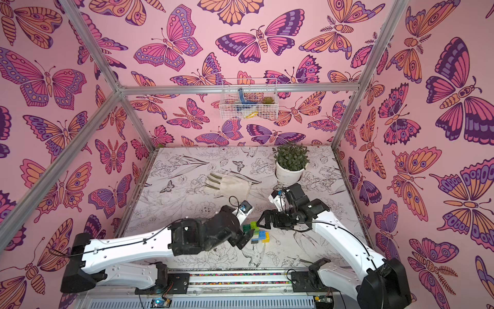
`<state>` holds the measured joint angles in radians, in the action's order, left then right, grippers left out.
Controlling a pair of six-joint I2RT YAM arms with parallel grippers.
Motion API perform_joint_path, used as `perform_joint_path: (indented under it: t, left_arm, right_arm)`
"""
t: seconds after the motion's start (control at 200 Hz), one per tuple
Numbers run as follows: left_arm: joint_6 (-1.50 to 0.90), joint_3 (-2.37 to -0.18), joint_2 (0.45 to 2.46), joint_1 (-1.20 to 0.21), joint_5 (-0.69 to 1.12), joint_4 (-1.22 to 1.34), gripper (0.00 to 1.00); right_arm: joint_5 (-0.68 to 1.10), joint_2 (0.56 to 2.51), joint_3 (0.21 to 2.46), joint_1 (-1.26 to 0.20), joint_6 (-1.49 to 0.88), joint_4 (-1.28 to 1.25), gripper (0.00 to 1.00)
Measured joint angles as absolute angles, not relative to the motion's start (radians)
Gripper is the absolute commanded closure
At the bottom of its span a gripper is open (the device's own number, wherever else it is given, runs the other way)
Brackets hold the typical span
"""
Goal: Assemble a giraffe with lego
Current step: Assemble the lego brick with the lego brick, then adjust the lego brick at the center of the board.
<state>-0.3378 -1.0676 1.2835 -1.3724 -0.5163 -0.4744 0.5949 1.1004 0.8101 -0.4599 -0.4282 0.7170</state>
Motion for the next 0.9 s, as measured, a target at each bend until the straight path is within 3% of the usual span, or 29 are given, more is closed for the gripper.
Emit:
perform_joint_path:
  t: [0.14, 0.325, 0.656, 0.901]
  left_arm:
    - [-0.581, -1.068, 1.412, -1.52, -0.725, -0.467, 0.0]
    - [-0.803, -1.073, 1.524, -1.605, -0.882, -0.467, 0.0]
    - [-1.053, -0.885, 1.539, -1.671, -1.012, -0.35, 0.03]
    - [-1.094, -0.994, 1.755, -1.695, -1.069, -0.303, 0.01]
  right_arm:
    - [0.591, 1.074, 0.794, -0.46, -0.438, 0.712, 0.01]
    - [0.549, 0.965, 0.786, -0.46, -0.472, 0.724, 0.01]
    - [0.393, 0.854, 0.848, -0.46, -0.583, 0.882, 0.01]
    - [0.375, 0.878, 0.896, -0.46, -0.583, 0.927, 0.01]
